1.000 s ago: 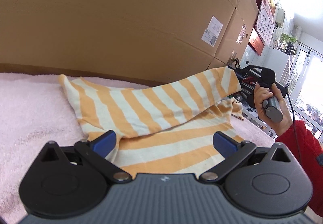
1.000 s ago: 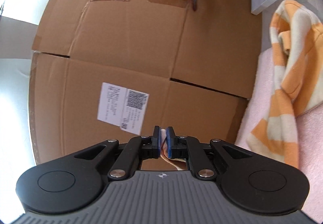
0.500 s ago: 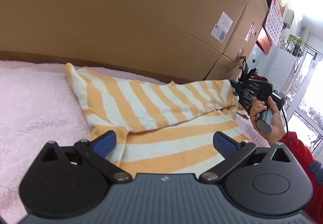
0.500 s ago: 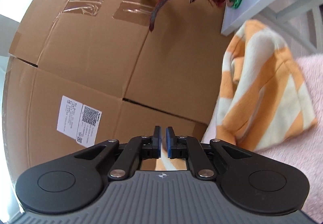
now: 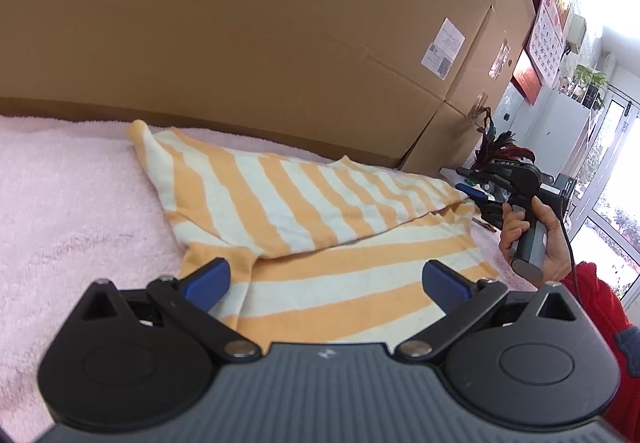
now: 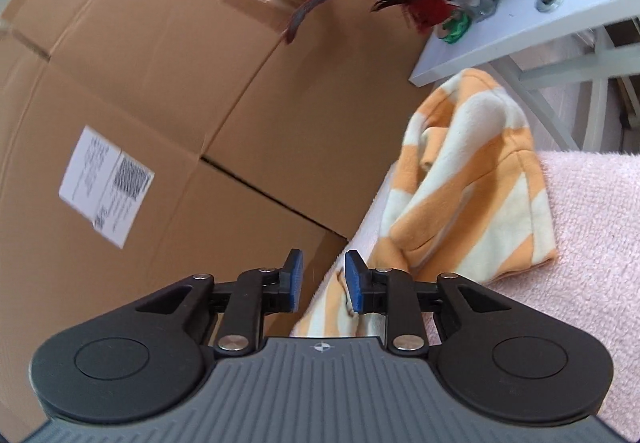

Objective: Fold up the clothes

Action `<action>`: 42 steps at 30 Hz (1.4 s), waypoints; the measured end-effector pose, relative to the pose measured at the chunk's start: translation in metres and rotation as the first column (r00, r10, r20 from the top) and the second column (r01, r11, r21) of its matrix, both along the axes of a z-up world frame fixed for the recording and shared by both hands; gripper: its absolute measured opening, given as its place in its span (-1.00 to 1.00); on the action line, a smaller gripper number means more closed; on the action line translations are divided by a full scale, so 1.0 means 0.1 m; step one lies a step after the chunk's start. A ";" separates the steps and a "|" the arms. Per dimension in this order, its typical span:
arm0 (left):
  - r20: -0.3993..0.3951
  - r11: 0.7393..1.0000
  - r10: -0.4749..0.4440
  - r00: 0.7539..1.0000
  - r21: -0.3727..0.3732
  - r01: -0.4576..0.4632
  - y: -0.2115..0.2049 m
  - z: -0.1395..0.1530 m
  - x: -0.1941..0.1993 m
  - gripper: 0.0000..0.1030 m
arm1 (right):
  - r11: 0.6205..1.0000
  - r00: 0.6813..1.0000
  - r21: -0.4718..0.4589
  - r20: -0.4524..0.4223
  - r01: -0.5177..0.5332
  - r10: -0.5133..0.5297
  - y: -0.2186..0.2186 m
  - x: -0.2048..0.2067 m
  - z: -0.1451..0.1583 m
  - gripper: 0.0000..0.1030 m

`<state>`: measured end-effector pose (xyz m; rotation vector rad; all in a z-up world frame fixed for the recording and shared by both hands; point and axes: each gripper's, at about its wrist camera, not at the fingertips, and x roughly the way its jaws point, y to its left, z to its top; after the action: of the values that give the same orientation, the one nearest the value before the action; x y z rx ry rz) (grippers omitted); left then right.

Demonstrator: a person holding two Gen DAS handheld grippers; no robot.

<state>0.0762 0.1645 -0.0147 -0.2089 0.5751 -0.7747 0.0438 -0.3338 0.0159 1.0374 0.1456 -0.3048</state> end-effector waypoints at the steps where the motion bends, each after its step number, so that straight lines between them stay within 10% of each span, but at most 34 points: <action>1: -0.001 1.000 0.000 1.000 0.001 0.000 0.00 0.00 0.00 0.98 | 0.999 1.000 -0.032 -0.021 -0.008 0.007 0.03 0.02 0.02 -0.47; 9: -0.004 1.000 0.003 1.000 0.007 -0.003 0.00 -0.01 0.00 0.98 | 0.989 0.985 -0.151 -0.173 -0.002 -0.024 0.13 0.12 0.00 -0.40; 13: -0.004 1.000 0.001 1.000 0.006 -0.001 0.01 -0.01 0.00 0.98 | 0.986 0.981 -0.152 -0.193 -0.060 0.030 0.14 0.16 -0.01 -0.86; 22: 0.036 1.000 -0.020 0.999 -0.019 0.020 0.03 0.02 -0.05 0.98 | 0.991 0.993 -0.102 0.087 0.089 -0.080 0.03 -0.16 0.10 -0.87; 30: 0.004 1.000 -0.019 1.000 -0.023 0.019 0.02 -0.01 -0.01 0.98 | 0.995 0.994 0.026 -0.059 0.092 -0.090 -0.15 0.00 -0.06 -0.86; 38: 0.010 0.997 0.081 0.997 -0.002 -0.081 0.08 0.03 -0.10 0.97 | 0.946 0.956 -0.142 0.076 0.290 -0.282 0.00 -0.25 0.20 -0.36; 42: 0.092 0.989 0.146 0.985 -0.001 -0.146 0.25 0.11 -0.76 0.97 | 0.987 0.965 -0.121 0.254 0.106 -0.072 0.07 -0.24 0.30 -0.18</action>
<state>0.0005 0.1898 -0.0036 -0.2069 0.4688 -0.6369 0.0201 -0.3270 0.0459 0.9422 -0.1467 -0.2597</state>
